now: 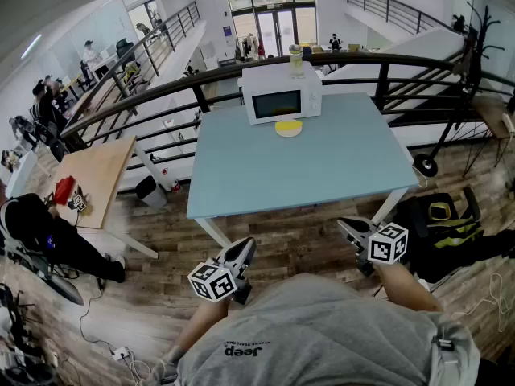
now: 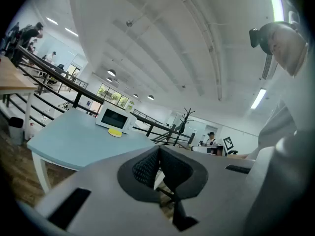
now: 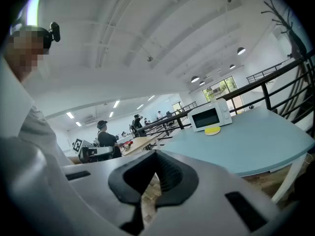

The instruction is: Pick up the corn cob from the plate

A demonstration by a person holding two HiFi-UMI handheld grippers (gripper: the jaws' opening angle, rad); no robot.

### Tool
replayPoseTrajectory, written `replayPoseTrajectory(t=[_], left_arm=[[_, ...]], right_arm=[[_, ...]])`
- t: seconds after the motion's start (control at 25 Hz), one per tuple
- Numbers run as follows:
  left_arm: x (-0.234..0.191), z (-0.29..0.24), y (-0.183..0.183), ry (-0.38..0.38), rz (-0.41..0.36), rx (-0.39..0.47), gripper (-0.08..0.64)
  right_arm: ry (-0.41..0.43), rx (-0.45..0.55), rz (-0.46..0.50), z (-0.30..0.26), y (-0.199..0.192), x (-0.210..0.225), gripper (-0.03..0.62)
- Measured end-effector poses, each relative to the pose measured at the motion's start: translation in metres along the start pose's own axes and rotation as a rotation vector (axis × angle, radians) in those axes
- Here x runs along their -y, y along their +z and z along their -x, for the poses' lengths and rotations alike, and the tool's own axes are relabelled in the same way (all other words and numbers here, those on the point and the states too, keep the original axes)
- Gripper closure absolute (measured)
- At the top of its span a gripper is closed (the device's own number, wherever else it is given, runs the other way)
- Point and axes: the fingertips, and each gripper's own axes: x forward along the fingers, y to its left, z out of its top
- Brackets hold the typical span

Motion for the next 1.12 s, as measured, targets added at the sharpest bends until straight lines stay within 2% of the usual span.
replayPoseTrajectory(t=[0.48,1.12], left_arm=[[0.045,-0.062,-0.004,0.007,-0.004,0.026,0.541],[0.104,-0.143,-0.023,0.072,-0.006,-0.004,0.541]], right_arm=[[0.051,-0.035,0.023,0.032,0.016,0.042,0.577],[0.118,-0.044,-0.063,0.09,0.02,0.126,0.577]])
